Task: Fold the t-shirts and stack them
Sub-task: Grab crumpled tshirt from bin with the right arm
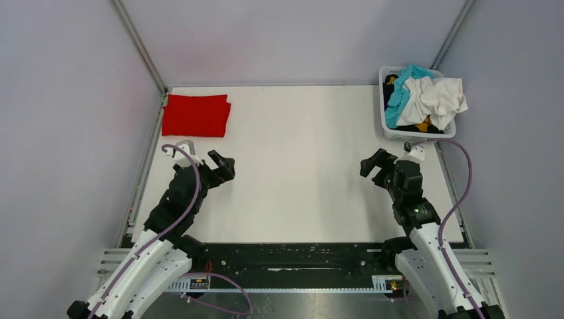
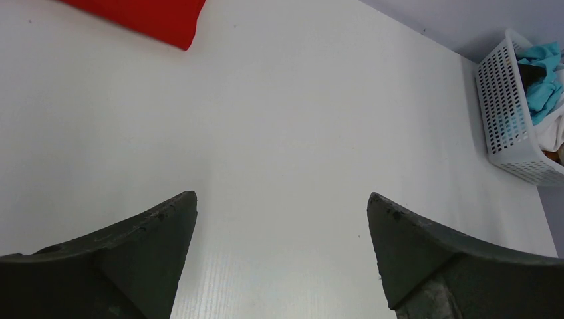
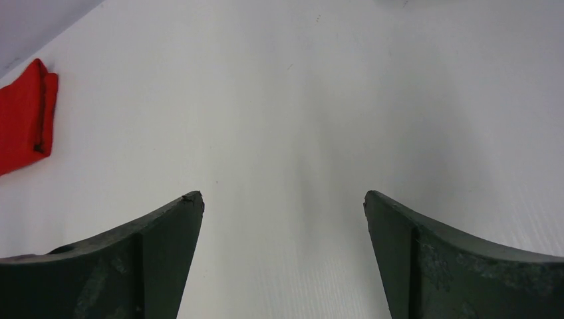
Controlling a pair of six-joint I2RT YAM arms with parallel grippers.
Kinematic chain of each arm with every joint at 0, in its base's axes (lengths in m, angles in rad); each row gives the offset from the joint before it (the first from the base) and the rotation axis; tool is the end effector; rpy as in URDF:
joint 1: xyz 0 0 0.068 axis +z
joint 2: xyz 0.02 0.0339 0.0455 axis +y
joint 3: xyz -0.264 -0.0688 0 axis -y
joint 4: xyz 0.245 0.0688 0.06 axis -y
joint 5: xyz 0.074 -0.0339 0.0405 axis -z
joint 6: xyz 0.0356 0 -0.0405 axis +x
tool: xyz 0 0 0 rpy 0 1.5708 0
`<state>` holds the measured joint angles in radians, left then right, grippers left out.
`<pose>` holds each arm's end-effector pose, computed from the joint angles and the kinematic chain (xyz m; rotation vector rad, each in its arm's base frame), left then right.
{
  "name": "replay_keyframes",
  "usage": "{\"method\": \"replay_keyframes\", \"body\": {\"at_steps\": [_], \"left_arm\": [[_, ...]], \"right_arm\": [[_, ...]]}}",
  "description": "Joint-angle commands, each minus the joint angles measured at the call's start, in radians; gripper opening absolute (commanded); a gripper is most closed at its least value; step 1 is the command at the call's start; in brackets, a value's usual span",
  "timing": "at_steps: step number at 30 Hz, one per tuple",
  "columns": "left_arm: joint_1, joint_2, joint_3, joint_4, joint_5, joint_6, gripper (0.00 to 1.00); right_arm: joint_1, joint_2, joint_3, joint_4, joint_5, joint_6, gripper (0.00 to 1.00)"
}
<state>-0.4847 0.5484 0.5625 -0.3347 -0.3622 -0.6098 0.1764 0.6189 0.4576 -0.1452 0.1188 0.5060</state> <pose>0.1303 -0.0544 0.2808 -0.3643 1.8550 -0.4107 0.1589 0.0240 0.2535 0.3910 1.8498 0.3571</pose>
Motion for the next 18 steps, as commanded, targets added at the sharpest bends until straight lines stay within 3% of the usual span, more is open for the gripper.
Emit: {"method": "replay_keyframes", "body": {"at_steps": [1,8,18], "left_arm": [[0.001,0.003,0.003,0.050,0.013,0.008,0.99],[0.001,0.031,0.004,0.052,-0.008,0.003,0.99],[0.001,0.026,0.005,0.039,-0.038,0.006,0.99]], "right_arm": [[-0.003,0.054,0.090,-0.028,0.082,-0.007,0.99],[-0.032,0.317,0.326,-0.044,0.209,-0.018,0.99],[-0.333,0.924,0.900,-0.130,0.141,-0.066,0.99]]}}
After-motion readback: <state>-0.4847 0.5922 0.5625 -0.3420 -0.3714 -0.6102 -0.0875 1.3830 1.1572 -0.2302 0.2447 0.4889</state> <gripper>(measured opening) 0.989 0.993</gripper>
